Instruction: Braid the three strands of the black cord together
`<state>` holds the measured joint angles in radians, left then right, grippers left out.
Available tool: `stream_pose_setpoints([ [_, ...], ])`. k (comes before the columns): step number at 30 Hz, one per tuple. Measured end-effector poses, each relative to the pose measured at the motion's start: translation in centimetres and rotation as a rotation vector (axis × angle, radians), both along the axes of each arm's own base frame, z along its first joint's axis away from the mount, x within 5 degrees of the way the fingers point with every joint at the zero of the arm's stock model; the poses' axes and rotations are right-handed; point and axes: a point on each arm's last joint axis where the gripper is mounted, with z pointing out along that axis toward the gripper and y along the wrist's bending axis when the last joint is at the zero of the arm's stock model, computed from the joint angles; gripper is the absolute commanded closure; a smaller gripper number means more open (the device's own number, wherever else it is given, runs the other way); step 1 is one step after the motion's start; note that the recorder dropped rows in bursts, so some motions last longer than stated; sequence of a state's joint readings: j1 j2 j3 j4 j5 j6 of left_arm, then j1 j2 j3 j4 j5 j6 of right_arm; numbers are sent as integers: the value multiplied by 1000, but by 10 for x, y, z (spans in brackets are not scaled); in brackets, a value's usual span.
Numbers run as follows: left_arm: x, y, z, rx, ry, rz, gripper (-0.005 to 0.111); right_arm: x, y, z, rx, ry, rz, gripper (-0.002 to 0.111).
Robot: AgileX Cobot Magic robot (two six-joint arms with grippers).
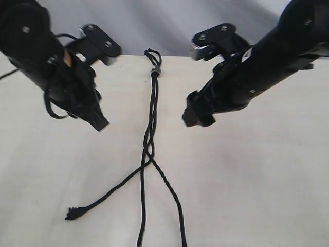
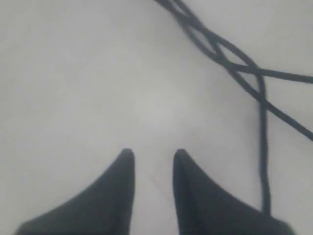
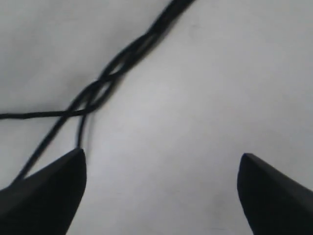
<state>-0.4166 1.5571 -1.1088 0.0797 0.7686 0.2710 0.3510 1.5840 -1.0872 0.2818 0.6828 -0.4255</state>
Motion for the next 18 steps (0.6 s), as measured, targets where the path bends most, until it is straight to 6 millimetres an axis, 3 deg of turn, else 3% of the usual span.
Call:
stream_pose_setpoints([
  [4, -2, 43, 3, -24, -53, 130, 106, -25, 52, -13, -3, 78, 150, 29],
  [9, 1, 75, -9, -58, -120, 241, 106, -54, 110, -53, -51, 169, 299, 29],
  [13, 5, 83, -9, -75, -153, 271, 106, -68, 133, -79, -105, 203, 325, 29],
  [18, 6, 82, -8, -96, -165, 282, 106, -75, 143, -98, -173, 218, 279, 29],
])
